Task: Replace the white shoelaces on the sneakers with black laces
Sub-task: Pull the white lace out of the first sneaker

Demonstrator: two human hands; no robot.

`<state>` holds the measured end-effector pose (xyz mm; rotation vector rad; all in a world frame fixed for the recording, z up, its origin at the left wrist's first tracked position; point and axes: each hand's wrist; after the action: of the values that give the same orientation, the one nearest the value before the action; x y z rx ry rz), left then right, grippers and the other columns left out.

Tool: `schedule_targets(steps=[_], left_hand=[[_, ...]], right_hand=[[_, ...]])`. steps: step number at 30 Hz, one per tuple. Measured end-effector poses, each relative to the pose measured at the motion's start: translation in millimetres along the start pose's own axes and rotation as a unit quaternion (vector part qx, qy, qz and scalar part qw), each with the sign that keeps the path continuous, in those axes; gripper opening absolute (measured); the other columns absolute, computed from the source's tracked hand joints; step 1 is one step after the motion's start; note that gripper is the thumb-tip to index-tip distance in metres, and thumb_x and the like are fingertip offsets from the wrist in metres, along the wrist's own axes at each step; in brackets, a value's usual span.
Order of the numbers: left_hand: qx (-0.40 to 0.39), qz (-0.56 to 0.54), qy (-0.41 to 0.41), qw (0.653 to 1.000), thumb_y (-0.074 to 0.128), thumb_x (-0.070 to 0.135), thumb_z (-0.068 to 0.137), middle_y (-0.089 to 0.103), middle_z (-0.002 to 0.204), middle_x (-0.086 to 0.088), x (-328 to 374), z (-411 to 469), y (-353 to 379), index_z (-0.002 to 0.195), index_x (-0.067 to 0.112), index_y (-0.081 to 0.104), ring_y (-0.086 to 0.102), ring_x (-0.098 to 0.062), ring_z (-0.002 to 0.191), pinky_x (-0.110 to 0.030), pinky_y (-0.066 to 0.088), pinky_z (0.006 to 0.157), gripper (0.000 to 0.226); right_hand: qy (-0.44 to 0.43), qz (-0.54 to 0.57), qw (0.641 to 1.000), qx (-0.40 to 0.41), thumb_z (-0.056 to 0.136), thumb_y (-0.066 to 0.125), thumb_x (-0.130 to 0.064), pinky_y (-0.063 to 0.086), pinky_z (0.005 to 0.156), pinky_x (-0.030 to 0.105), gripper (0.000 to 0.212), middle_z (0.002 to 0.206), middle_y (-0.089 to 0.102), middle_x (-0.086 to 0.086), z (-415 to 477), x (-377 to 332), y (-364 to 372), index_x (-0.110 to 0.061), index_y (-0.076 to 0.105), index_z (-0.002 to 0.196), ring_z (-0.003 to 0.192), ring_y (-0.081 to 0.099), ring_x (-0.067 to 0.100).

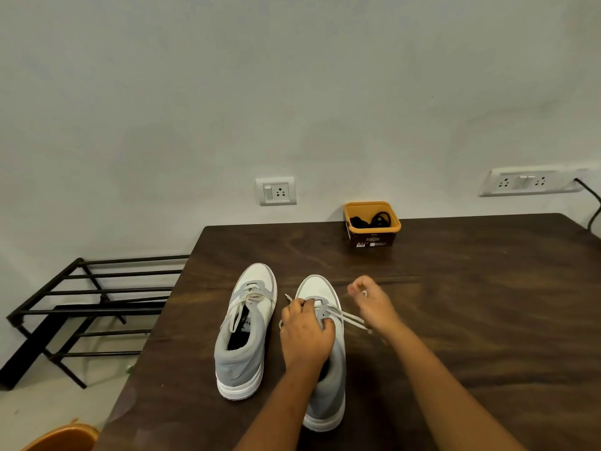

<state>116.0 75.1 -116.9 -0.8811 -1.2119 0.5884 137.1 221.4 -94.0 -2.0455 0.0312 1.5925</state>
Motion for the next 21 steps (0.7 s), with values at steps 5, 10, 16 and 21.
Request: schedule_targets(steps=[5,10,16,21], left_hand=[[-0.002,0.006,-0.001,1.000,0.045,0.037,0.086,0.047,0.127,-0.003,-1,1,0,0.131,0.016,0.049,0.041,-0.021,0.118,-0.033,0.043,0.095,0.050],[0.002,-0.007,-0.007,1.000,0.048,0.035,0.086,0.048,0.127,-0.003,-1,1,1,0.130,0.016,0.050,0.042,-0.021,0.118,-0.034,0.043,0.096,0.048],[0.027,-0.136,-0.050,0.989,0.053,0.027,0.089,0.058,0.123,-0.001,-5,2,3,0.130,0.018,0.050,0.050,-0.021,0.117,-0.036,0.043,0.099,0.042],[0.042,-0.168,-0.096,0.980,0.044,0.018,0.097,0.063,0.120,-0.007,-8,3,-2,0.129,0.017,0.053,0.056,-0.025,0.112,-0.036,0.046,0.095,0.034]], right_hand=[[-0.021,-0.327,0.939,-0.109,0.086,0.066,-0.033,0.043,0.074,0.026,0.015,0.105,0.068,0.004,-2,7,4,-0.021,0.069,0.096,0.096,0.062,0.021],[0.005,-0.395,0.912,-0.108,0.095,0.051,-0.030,0.047,0.079,0.030,0.020,0.109,0.067,0.006,-7,8,-3,-0.021,0.067,0.102,0.098,0.062,0.024],[-0.046,-0.360,0.932,-0.010,0.092,0.054,-0.027,0.048,0.084,0.034,0.012,0.111,0.056,0.000,4,9,-11,-0.024,0.061,0.102,0.103,0.060,0.025],[-0.051,-0.340,0.938,-0.051,0.094,0.050,-0.034,0.046,0.092,0.033,0.033,0.131,0.056,-0.002,6,12,19,-0.030,0.054,0.126,0.116,0.056,0.022]])
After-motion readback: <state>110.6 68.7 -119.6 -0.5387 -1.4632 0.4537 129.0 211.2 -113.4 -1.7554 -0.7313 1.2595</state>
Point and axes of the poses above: each hand's wrist, its own z-axis towards the middle knuckle, its own y-axis out of the palm, x = y × z
